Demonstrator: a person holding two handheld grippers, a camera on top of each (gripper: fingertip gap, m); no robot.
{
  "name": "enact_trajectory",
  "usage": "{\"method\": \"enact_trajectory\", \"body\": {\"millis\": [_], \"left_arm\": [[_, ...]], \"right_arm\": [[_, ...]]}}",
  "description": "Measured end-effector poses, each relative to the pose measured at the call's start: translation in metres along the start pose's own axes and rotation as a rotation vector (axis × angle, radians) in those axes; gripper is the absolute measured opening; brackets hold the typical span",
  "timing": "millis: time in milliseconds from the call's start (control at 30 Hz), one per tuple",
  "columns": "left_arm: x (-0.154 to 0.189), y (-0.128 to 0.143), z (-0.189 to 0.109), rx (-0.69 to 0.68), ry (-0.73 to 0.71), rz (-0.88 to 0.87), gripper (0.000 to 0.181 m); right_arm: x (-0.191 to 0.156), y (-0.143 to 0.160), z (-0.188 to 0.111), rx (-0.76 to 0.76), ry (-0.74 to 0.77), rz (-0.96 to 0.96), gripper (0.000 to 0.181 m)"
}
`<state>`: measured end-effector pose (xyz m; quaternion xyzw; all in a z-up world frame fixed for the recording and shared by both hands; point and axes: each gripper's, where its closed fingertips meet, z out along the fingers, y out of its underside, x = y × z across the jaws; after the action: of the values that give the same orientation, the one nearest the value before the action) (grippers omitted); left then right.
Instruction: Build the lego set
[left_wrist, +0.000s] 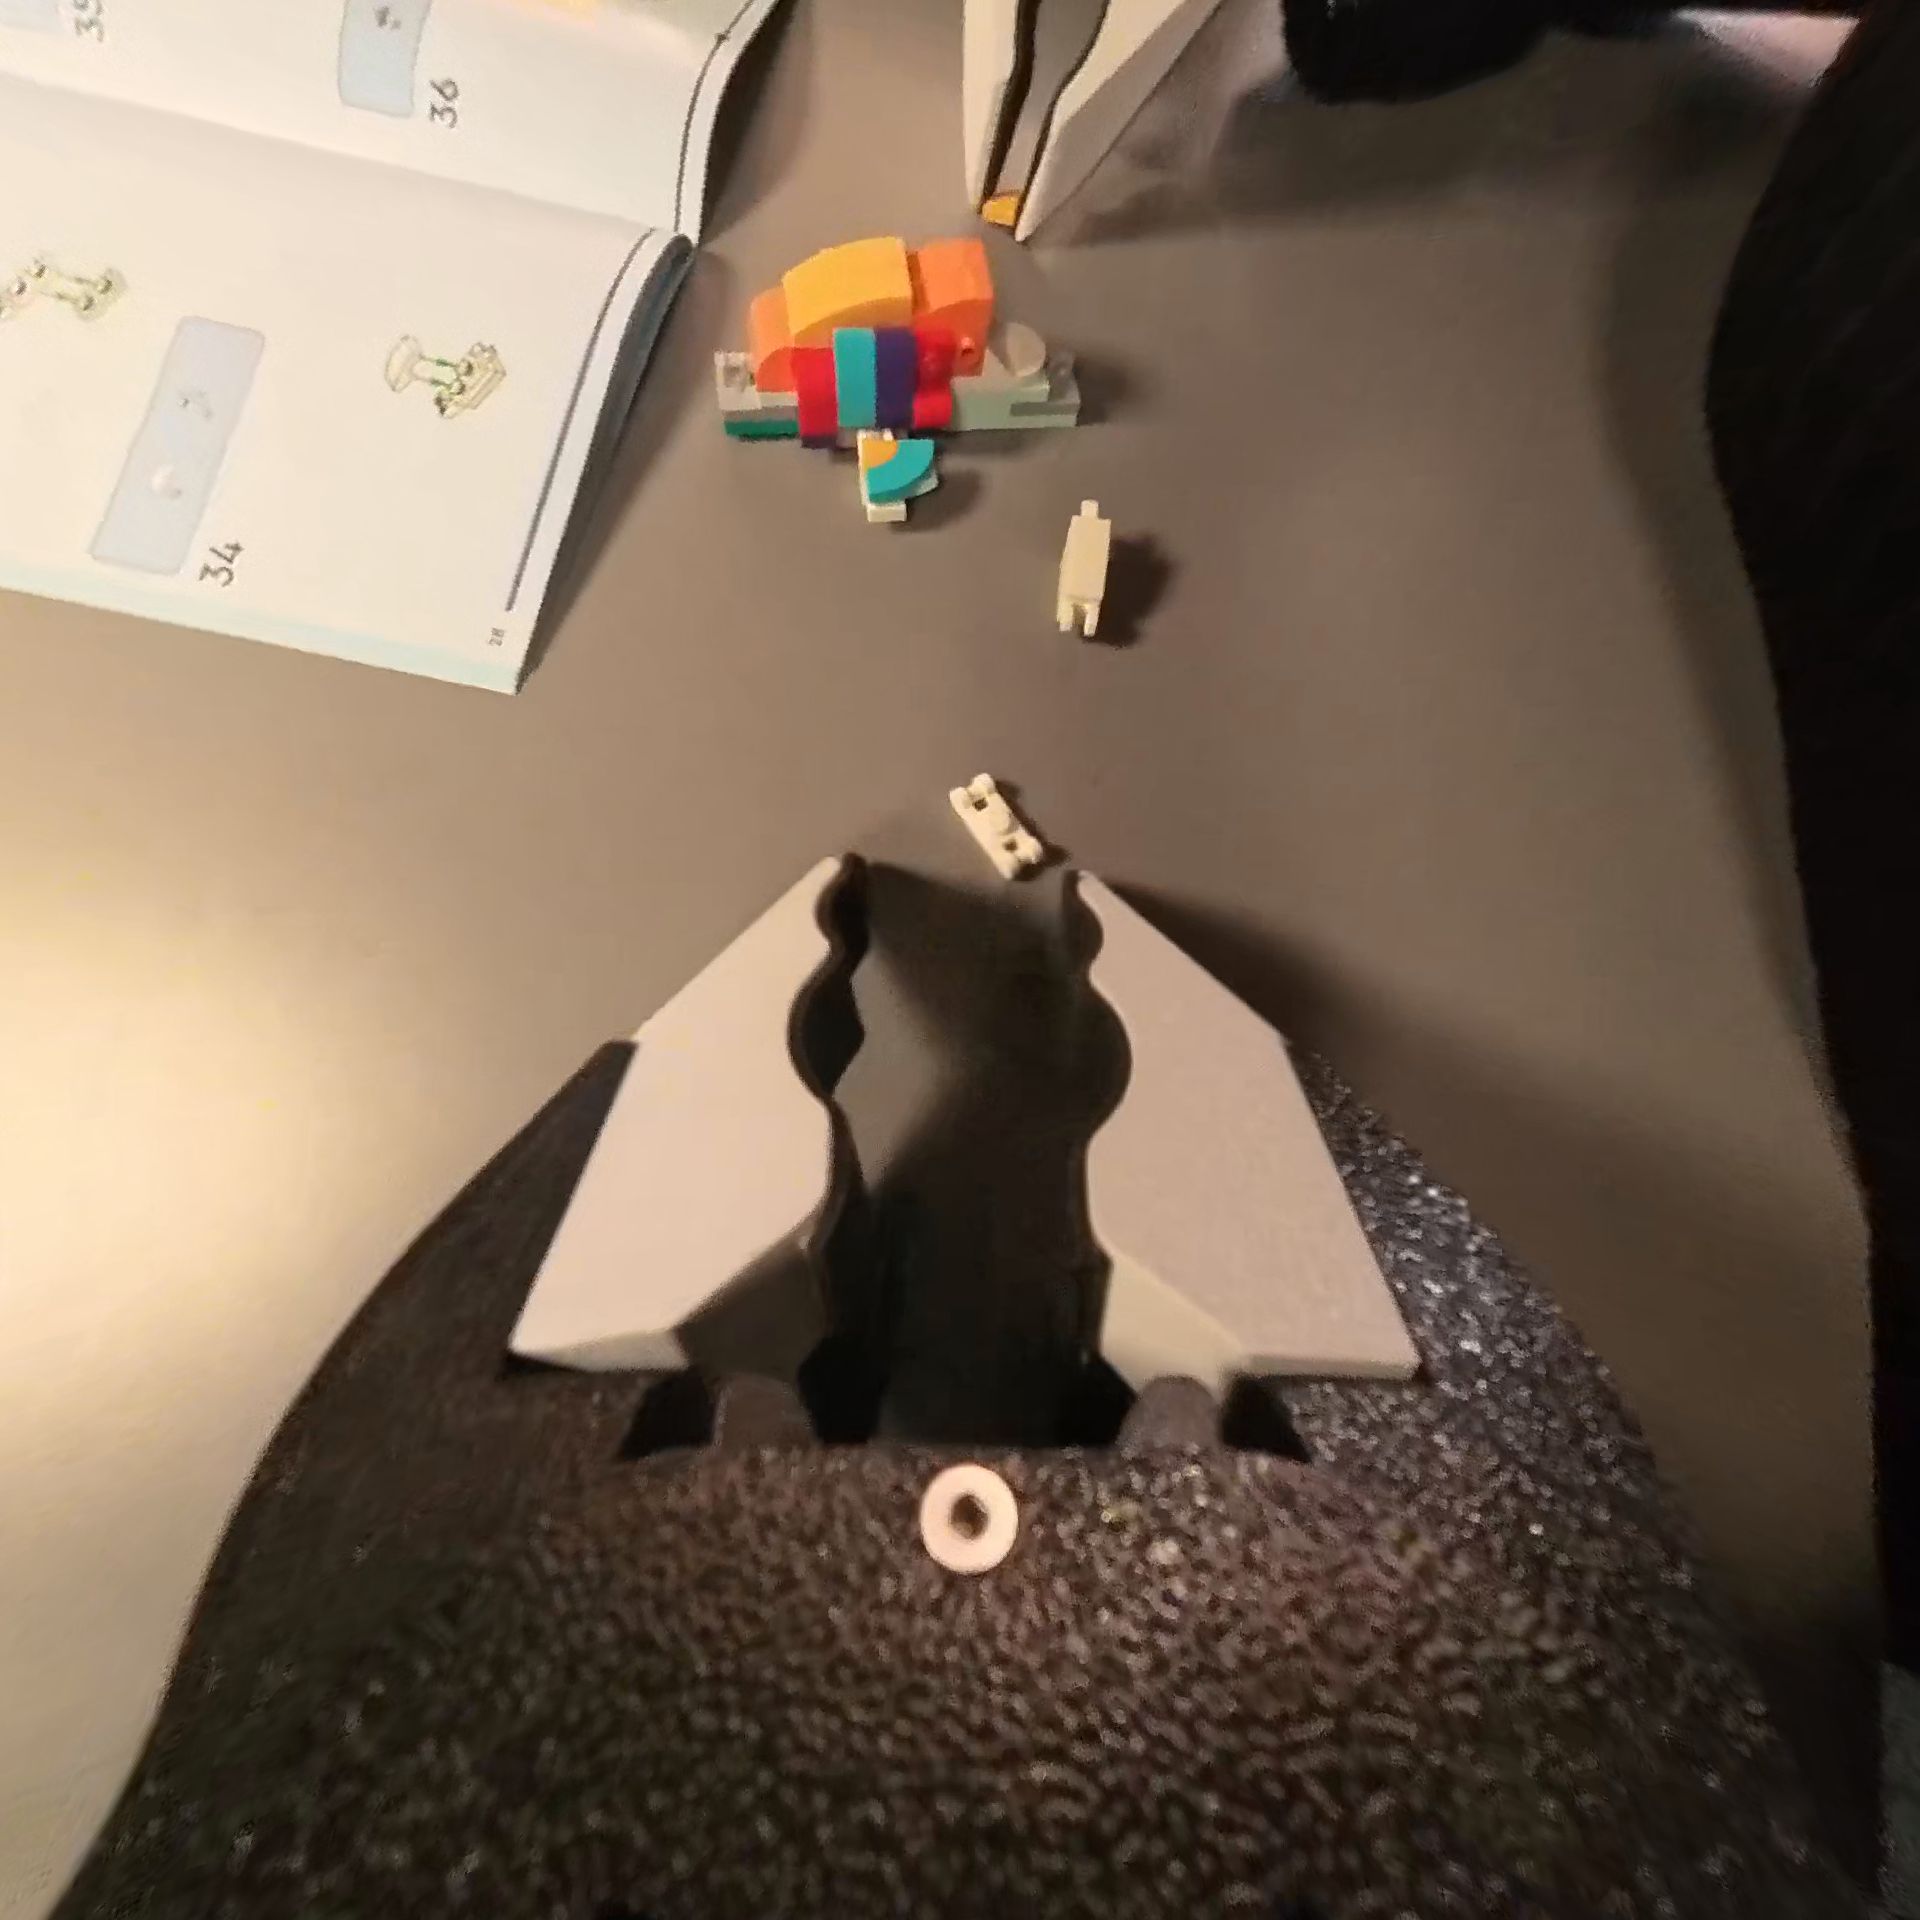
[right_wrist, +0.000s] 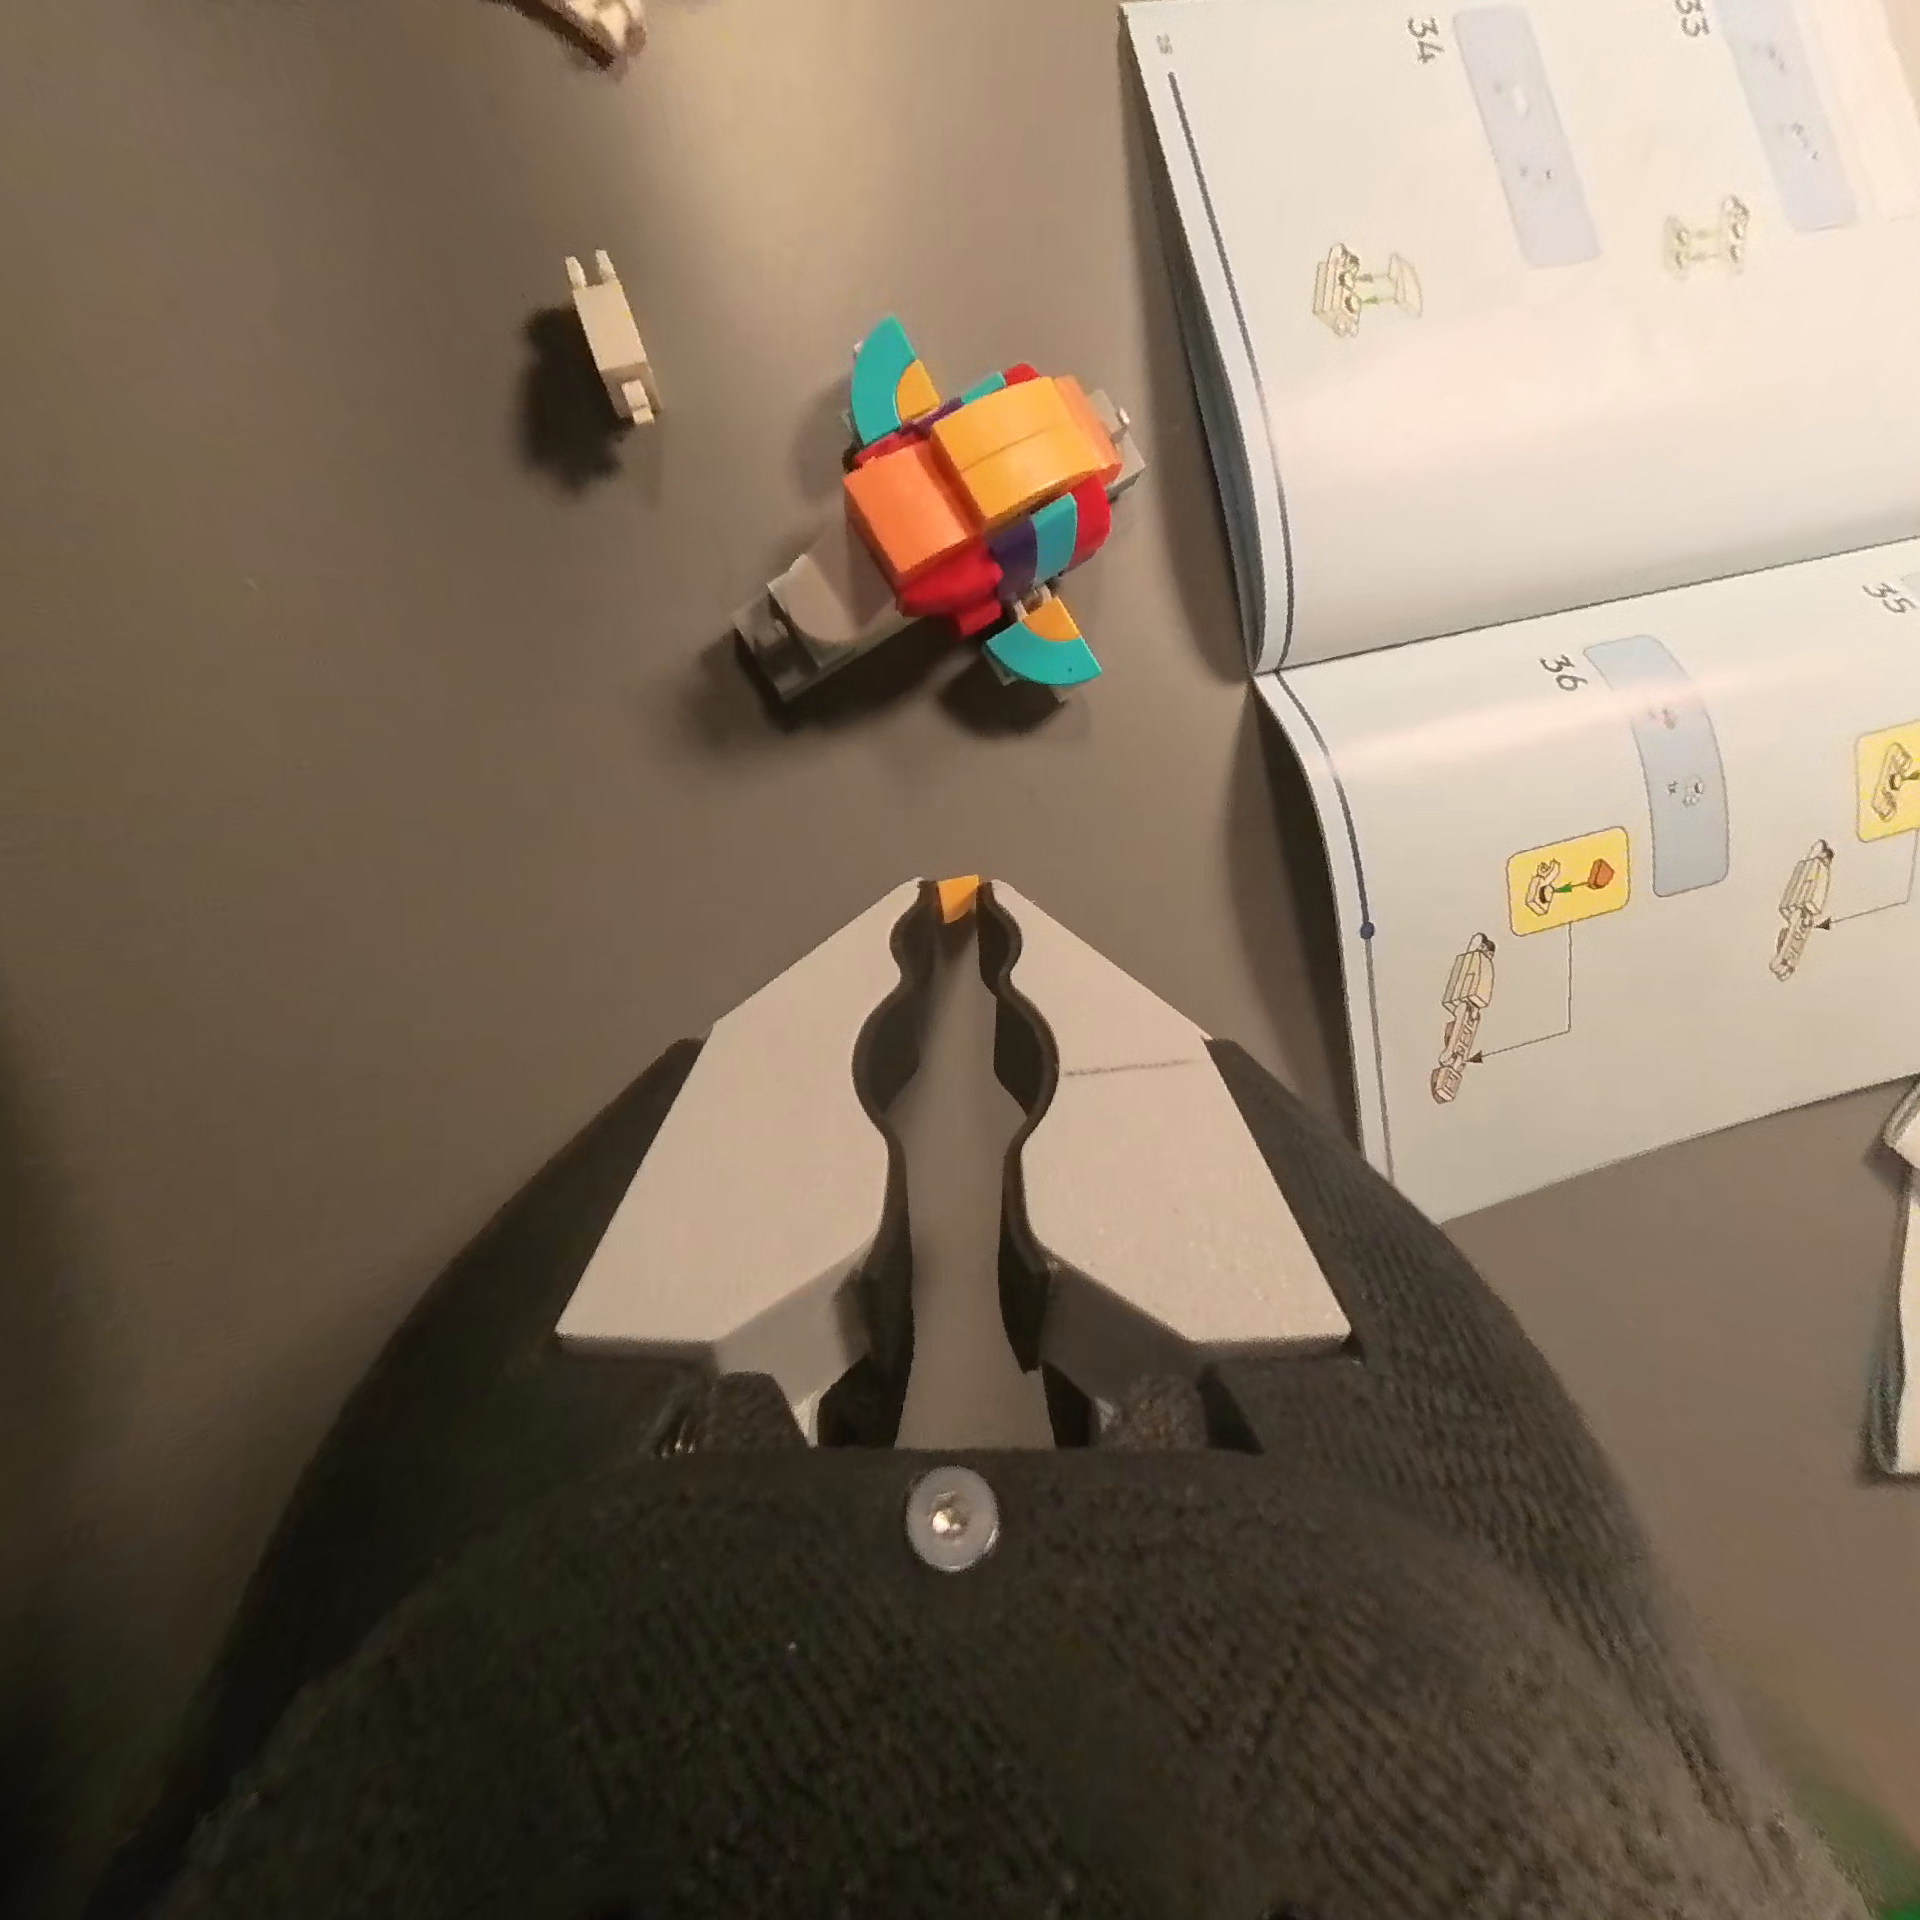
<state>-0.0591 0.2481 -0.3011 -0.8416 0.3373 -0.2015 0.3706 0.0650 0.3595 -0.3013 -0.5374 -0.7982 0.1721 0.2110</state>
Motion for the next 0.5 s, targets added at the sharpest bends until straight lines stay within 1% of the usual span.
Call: {"method": "enact_trajectory", "body": {"millis": [300,400,500], "left_arm": [[-0.0001,-0.0084,0.0074,0.038,-0.159,-0.197,0.048],[-0.0024,-0.0062,0.0074,0.023,-0.234,-0.179,0.044],[0.0011,-0.0053,0.0070,0.009,-0.262,-0.100,0.025]], "right_arm": [[0.0038,-0.0011,0.0013,0.014,0.023,0.063,0.005],[0.0039,-0.0013,0.0015,0.019,0.022,0.068,0.005],[0.0039,-0.0012,0.0015,0.023,0.020,0.078,0.005]]}}
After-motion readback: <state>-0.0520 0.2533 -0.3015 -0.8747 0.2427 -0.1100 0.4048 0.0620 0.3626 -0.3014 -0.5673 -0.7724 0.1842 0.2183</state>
